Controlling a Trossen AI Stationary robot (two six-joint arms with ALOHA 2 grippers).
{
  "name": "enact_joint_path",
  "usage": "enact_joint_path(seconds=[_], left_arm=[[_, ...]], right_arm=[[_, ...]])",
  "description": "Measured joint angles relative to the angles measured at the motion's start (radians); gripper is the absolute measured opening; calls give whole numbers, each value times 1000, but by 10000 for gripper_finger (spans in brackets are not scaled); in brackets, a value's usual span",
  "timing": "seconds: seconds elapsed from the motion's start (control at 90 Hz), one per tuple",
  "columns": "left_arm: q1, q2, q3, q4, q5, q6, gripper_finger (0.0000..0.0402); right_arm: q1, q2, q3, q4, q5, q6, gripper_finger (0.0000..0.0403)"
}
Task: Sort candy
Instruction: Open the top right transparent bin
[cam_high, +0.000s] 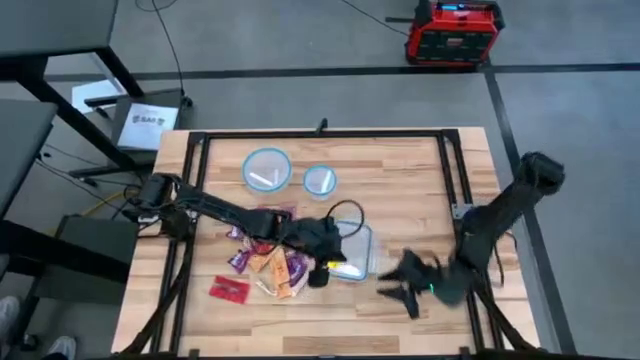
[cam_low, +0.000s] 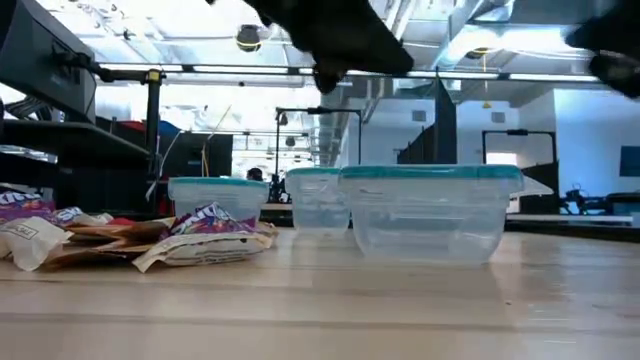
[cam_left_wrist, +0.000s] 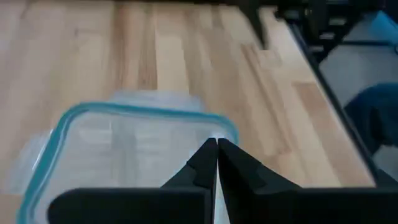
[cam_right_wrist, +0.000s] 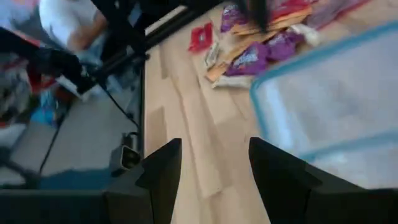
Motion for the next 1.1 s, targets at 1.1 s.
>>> enact_joint_path(seconds=[1.1], left_arm=[[43, 148, 0, 125, 40, -20, 0]], right_arm=[[-121, 287, 35, 47, -90, 65, 175]])
